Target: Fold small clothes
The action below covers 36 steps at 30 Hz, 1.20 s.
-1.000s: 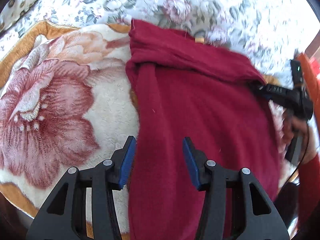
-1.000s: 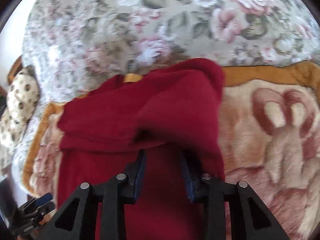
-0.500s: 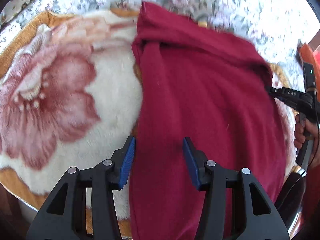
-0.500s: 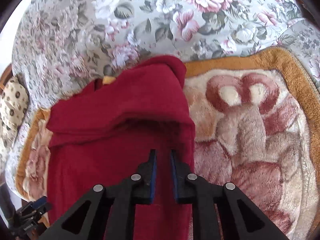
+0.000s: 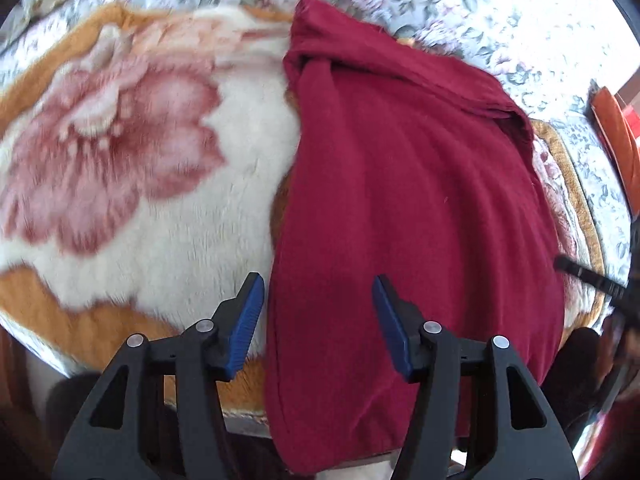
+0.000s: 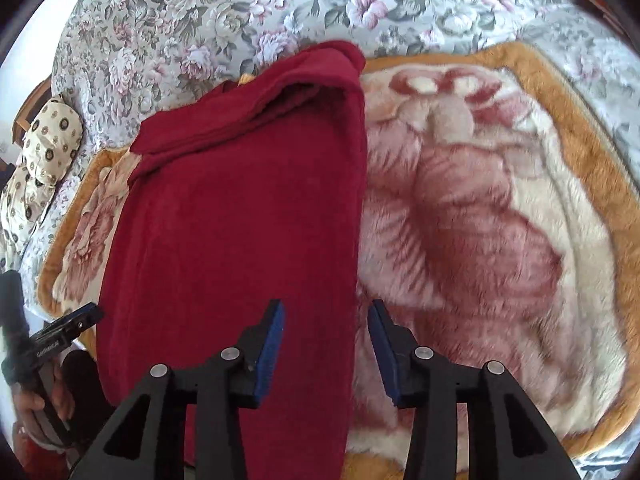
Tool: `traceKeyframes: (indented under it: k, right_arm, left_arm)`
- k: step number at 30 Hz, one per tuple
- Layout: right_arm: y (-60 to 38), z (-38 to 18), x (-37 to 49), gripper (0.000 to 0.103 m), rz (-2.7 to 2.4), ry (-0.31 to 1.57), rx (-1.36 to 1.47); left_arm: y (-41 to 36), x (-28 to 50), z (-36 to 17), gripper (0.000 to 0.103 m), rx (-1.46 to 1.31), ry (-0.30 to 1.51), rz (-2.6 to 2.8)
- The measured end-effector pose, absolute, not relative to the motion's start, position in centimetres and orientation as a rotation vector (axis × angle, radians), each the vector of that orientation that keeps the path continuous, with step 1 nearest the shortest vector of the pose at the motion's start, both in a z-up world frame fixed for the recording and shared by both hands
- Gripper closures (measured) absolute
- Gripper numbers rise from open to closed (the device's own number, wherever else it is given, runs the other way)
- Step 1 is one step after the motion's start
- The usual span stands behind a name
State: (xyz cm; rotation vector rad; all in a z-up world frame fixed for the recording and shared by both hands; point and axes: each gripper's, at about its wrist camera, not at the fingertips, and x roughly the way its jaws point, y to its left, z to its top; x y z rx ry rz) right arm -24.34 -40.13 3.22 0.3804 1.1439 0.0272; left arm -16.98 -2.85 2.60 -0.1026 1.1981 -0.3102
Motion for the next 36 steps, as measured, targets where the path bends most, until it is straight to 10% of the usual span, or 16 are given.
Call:
traceKeyframes:
  k: [2,3,12,16,28,36]
  right_arm:
    - [-39.5,2.8,-24.6,0.073,0.004,1.11,0.33]
    - [-39.3,3.1,-24.6,0.098,0.001,1.089,0.294]
    - [-40.2,3.3,-24.9,0.097,-0.033,1.089,0.275]
    - [-40.4,4.8,-26.9,0.062,0.011,1.069,0.344]
    - [-38.9,3.2,-33.4,0.062,0.08,1.181,0.433]
    - [-37.7,0.8,-33.9,0.061,0.109,1.236,0.461]
  left_arm:
    - [-3.0,-17.5,2.5,0.043,-0.107,1.168,-0.306]
    - [-3.3,-17.7,2.5,0.042,-0.096,1.166,-0.303]
    - [-2.8,-18.4,2.3,0.042,-0.079,1.179,-0.308]
    - [-1.6,-19.4,2.7,0.042,-0.145,1.194,-0.338]
    - [0.3,-22.6,1.8,0.042,-0.252,1.231,-0.329]
    - [-0.2,-23.5,1.0,0.021,-0.308,1.233,-0.339]
